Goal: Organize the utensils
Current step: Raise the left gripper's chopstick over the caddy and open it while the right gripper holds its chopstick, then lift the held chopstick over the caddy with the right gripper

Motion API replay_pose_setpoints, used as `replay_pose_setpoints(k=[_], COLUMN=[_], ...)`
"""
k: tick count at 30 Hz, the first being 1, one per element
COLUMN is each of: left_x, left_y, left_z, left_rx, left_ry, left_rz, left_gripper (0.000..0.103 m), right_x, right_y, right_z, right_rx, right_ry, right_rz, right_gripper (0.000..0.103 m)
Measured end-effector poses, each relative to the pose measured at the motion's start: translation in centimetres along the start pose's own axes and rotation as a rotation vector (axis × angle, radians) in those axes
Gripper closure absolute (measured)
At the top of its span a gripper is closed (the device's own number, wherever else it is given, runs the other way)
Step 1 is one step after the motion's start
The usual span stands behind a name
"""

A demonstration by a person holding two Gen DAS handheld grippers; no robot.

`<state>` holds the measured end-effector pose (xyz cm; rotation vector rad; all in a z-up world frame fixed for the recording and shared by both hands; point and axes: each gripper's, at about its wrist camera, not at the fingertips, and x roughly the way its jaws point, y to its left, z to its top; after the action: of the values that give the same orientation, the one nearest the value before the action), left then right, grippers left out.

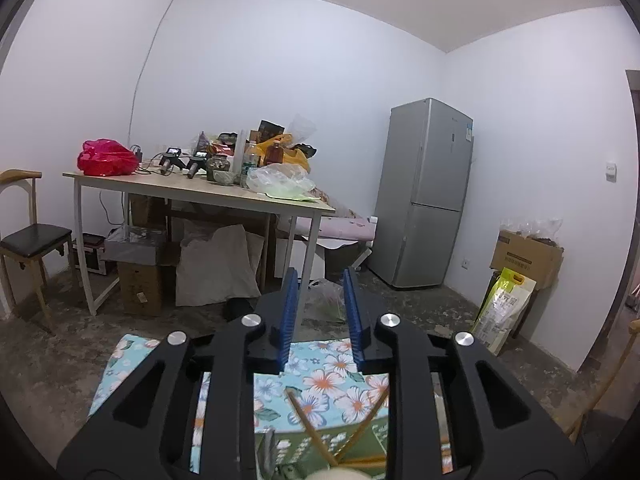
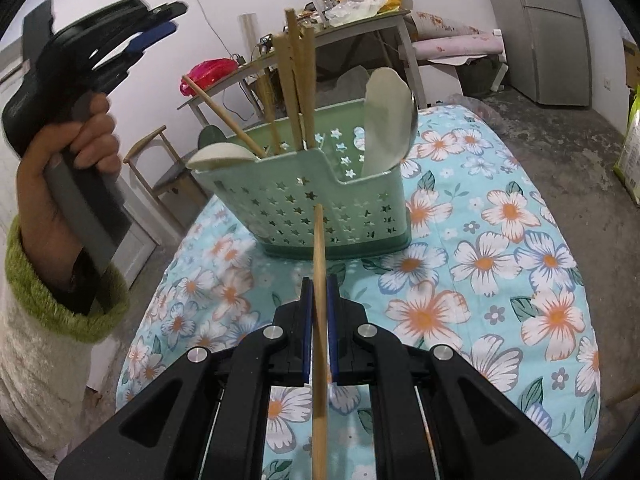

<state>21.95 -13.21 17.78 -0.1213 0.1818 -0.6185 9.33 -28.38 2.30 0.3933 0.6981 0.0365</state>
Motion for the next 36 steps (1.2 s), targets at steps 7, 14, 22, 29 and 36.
replay_pose_setpoints(k=[7,14,22,29,36], left_x=[-4.9,-8.7,-12.0,-13.4,-12.9], left_y=[1.9,4.0,6.7,7.7,9.1], left_z=[-1.8,-6.8,-11.6,-12.6,-12.4], left_rx=[0.002,-0.007,-0.073,-0.100,-0.120], left_ry=[0.089,0.242,0.348,0.355,0.360], left_rz=[0.057,0.110,0.175,0.208,0.231], left_gripper=[0.067,0.055,0.039,0.034,0.033], right_x=[-1.7,-3.7,-5.3,-3.7,-1.4], right_y=[1.0,3.3,5.3,7.0,7.6], right_z=[0.8,3.3,9.0,13.7,16.1], right_rx=[-0.025,-0.104,-0.135,-0.135,-0.054], right_ry=[-0.046,-0.140,-0.368,-0.611,-0.746], right_rz=[0.024,0.073,0.120,0.063,-0.055], right_gripper=[0.096,0.096,0.096,0.096,0.096])
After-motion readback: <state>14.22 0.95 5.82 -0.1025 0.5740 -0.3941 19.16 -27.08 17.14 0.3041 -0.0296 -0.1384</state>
